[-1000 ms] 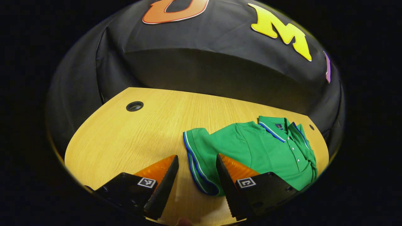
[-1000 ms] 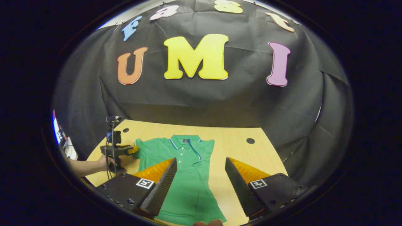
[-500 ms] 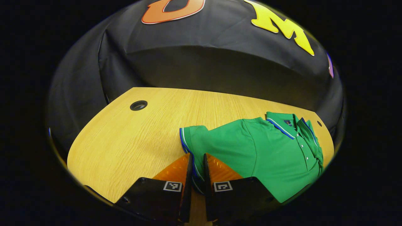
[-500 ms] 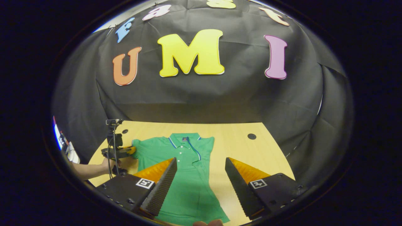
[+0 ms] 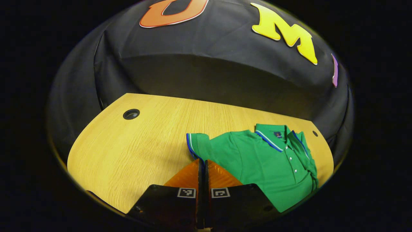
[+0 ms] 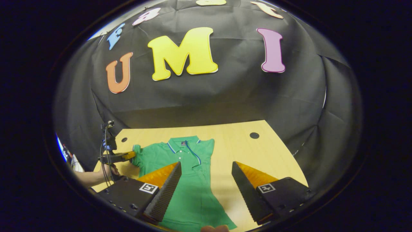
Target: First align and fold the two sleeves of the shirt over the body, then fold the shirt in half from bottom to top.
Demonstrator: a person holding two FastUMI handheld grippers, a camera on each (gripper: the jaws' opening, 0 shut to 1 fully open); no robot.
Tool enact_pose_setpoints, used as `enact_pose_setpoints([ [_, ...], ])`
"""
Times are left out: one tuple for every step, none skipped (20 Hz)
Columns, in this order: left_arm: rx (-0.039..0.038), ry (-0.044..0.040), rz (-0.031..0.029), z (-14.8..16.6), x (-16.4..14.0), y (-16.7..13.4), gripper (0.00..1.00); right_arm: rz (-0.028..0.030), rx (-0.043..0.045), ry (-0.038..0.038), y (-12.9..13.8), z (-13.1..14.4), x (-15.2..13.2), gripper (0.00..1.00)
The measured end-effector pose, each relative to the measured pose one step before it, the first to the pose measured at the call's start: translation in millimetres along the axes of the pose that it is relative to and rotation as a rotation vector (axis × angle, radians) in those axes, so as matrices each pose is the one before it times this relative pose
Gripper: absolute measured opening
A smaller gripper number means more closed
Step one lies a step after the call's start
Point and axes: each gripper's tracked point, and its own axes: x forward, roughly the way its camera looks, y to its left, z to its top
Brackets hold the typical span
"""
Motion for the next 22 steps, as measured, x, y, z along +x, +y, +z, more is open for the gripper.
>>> enact_pose_setpoints([
  [-0.00076,-0.01161,-0.00122,7.49,-4.75,-4.38,0.04,0.00500,0.00137,-0.00410,-0.80,0.94,-0.83,0.96],
  [0.00571,-0.00389,-0.00013,6.47,-3.57,-4.97,0.04,0.00435,0.00067,-0.00338,-0.67,0.77,-1.01,0.96],
  [0.00841,-0.00157,0.00147,6.38,-4.80,-5.27,0.04,0.00553,0.00136,-0.00276,-1.12,-0.26,-1.81,0.96],
  [0.00548,0.00077,-0.00635,5.56,-3.19,-7.95,0.04,0.00517,0.00354,-0.00314,-0.82,0.57,-2.25,0.96],
  [0.00508,0.00716,-0.00630,4.73,-3.81,-9.22,0.04,0.00369,0.00364,-0.00535,-2.46,-0.07,-2.42,0.96],
  [0.01063,-0.00620,-0.00188,6.96,-1.70,-8.12,0.04,0.00093,0.00430,-0.00594,-2.48,0.97,-3.42,0.96],
  [0.01249,-0.00586,-0.00486,5.56,-1.13,-10.60,0.03,0.00008,0.00385,-0.00644,-3.57,1.02,-3.71,0.96],
  [0.01724,-0.00157,-0.00696,5.34,-1.02,-12.23,0.04,-0.00352,0.00538,-0.00849,-4.96,1.27,-4.39,0.96],
  [0.02018,0.00014,-0.00188,3.81,0.89,-12.40,0.04,-0.00829,0.00035,-0.00903,-6.30,1.14,-3.81,0.96],
  [0.02003,0.00625,-0.00045,1.71,2.15,-12.95,0.04,-0.01395,-0.00255,-0.00915,-8.35,1.40,-5.19,0.96],
  [0.01870,0.00391,0.00502,1.38,3.00,-12.72,0.04,-0.00614,0.00828,-0.00905,-5.48,0.87,-4.57,0.96],
  [0.01750,0.00605,0.01811,0.62,3.52,-10.21,0.03,-0.00568,0.01240,-0.00334,-4.81,0.17,-4.60,0.93],
  [0.01548,0.00604,0.00857,-0.50,4.80,-12.72,0.04,-0.00862,0.01206,-0.00127,-6.35,-2.29,-3.07,0.96],
  [0.00626,0.00905,-0.00556,-1.84,4.46,-15.95,0.04,-0.01117,0.01069,0.00374,-7.60,-2.48,-3.60,0.96],
  [0.00165,0.01133,-0.01403,-3.46,5.24,-17.68,0.05,-0.01084,0.01075,0.00706,-7.03,-4.00,-2.67,0.96],
  [0.00157,0.01132,-0.01376,-3.60,6.02,-14.73,0.05,-0.01052,0.01163,0.00966,-7.70,-2.92,-1.70,0.96],
  [-0.00032,0.00878,-0.01108,-2.04,4.43,-12.09,0.06,-0.01097,0.01205,0.00614,-6.65,-0.68,-2.78,0.96],
  [-0.00635,0.00625,-0.01525,-3.09,4.63,-12.96,0.07,-0.01103,0.01158,0.00482,-7.17,-0.69,-2.25,0.96],
  [-0.00515,0.00263,-0.00764,-2.32,3.53,-8.51,0.08,-0.00953,0.00976,0.00039,-5.38,-1.27,-0.12,0.96],
  [-0.00420,0.00148,-0.01072,-0.57,1.17,-6.99,0.11,-0.00884,0.00475,0.00014,-4.75,0.13,0.60,0.96],
  [-0.00314,-0.00336,-0.01402,0.29,2.01,-7.21,0.12,-0.00469,0.00222,0.00173,-3.12,-1.04,-0.62,0.96],
  [0.00076,-0.00223,-0.01286,1.29,0.87,-5.43,0.14,-0.00252,0.00029,0.00343,-2.21,-0.37,0.04,0.96],
])
